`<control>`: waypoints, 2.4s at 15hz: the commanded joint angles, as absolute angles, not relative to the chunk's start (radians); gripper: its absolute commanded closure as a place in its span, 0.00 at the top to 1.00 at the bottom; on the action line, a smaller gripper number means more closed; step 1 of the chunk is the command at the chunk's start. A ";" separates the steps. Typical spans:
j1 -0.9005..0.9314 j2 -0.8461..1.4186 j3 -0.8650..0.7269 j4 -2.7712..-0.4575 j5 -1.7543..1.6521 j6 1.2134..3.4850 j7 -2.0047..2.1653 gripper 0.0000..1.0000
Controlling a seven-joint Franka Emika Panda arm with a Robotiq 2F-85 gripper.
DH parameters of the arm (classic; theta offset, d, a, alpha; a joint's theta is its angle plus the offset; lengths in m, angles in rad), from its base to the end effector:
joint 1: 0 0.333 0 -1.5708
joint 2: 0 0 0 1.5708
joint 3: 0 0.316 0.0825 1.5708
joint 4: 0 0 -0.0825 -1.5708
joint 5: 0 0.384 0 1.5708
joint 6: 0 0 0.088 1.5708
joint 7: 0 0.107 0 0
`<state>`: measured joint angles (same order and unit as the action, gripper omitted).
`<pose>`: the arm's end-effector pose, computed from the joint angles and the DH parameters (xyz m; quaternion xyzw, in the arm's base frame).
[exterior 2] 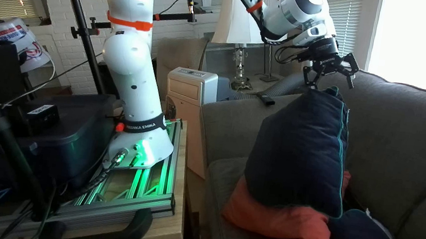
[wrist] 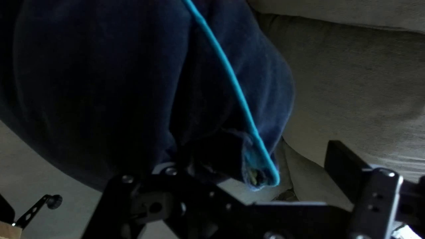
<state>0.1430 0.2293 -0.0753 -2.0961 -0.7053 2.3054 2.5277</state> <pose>0.5772 0.0267 0.3144 0.5341 -0.8037 0.2494 0.0811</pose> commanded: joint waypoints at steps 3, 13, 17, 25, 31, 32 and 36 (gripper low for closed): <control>0.088 0.181 -0.067 -2.158 -0.635 2.377 2.520 1.00; 0.017 0.115 -0.106 -2.220 -0.435 2.403 2.479 1.00; 0.014 0.069 -0.112 -2.208 -0.495 2.411 2.500 1.00; -0.027 0.028 -0.103 -2.258 -0.478 2.473 2.458 1.00; -0.037 0.097 -0.089 -2.452 -0.290 2.684 2.199 1.00; -0.034 0.113 -0.088 -2.478 -0.277 2.717 2.155 1.00; -0.018 0.171 -0.087 -2.554 -0.262 2.859 1.953 1.00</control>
